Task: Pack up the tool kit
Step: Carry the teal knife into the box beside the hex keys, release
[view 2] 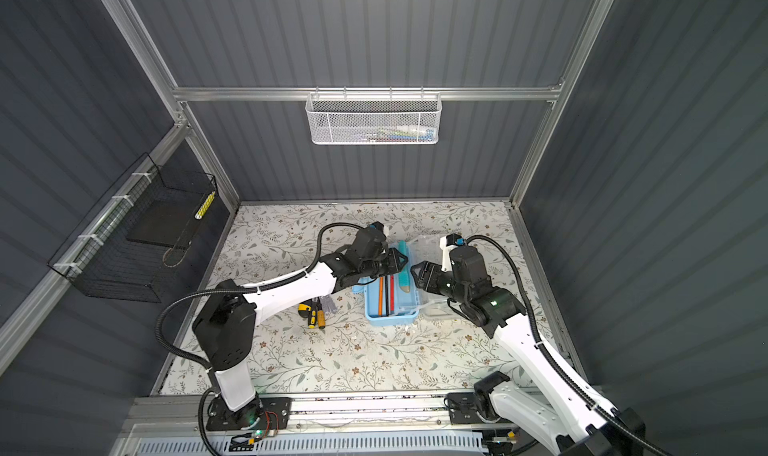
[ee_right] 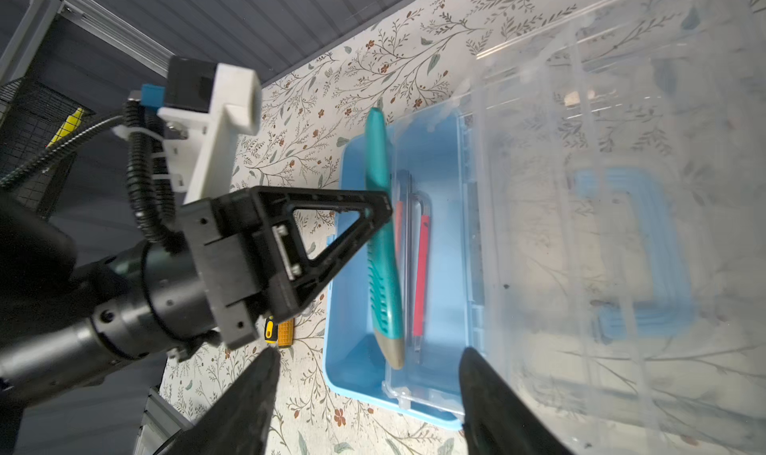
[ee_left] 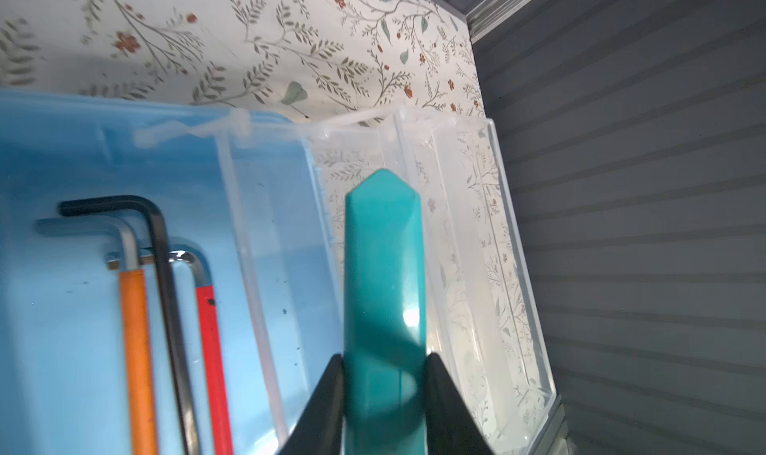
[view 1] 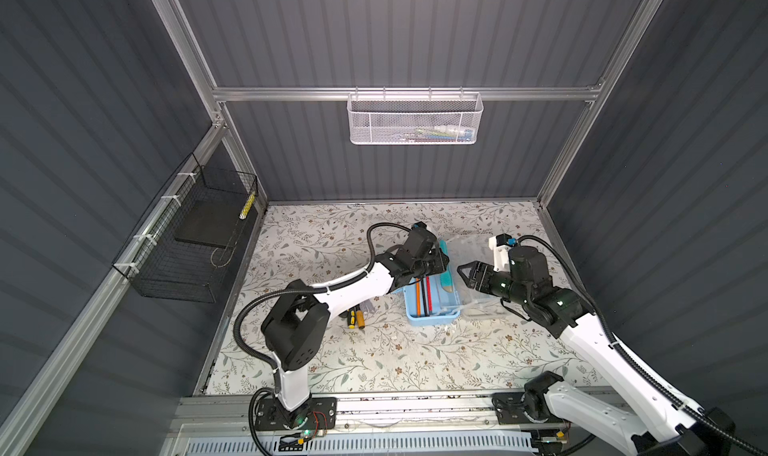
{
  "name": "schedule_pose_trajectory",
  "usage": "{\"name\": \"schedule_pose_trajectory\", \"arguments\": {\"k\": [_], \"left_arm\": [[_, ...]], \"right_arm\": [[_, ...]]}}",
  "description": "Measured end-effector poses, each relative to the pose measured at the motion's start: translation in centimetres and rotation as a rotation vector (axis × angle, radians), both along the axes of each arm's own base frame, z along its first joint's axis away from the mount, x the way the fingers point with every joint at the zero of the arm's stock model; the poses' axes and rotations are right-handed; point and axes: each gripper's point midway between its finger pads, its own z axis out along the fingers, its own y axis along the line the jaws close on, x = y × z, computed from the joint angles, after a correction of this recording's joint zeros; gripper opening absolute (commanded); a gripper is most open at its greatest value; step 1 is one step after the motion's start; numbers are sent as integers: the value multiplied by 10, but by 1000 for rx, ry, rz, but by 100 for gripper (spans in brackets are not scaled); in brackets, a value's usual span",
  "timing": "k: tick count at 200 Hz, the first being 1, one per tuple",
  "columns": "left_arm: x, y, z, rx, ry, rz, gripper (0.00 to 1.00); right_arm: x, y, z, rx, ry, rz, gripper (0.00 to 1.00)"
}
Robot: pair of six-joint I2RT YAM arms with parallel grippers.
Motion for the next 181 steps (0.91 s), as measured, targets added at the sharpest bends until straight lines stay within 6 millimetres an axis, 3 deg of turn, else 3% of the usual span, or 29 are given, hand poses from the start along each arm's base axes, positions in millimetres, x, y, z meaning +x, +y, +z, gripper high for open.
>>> {"name": "schedule_pose_trajectory", "arguments": {"k": [36, 92, 132, 181], "left_arm": [[-1, -25, -20, -22, 49, -13, 19], [1, -32, -42, -17, 102, 9, 31], [4, -38, -48, -18, 118, 13, 48], [7, -36, -43, 1, 95, 16, 54]], "right_arm": [[-4, -7, -7, -4, 9, -13, 69], [-8, -12, -18, -10, 26, -25, 69], [-10, -14, -17, -5, 20, -28, 70], [-10, -15, -16, -4, 17, -30, 69]]}}
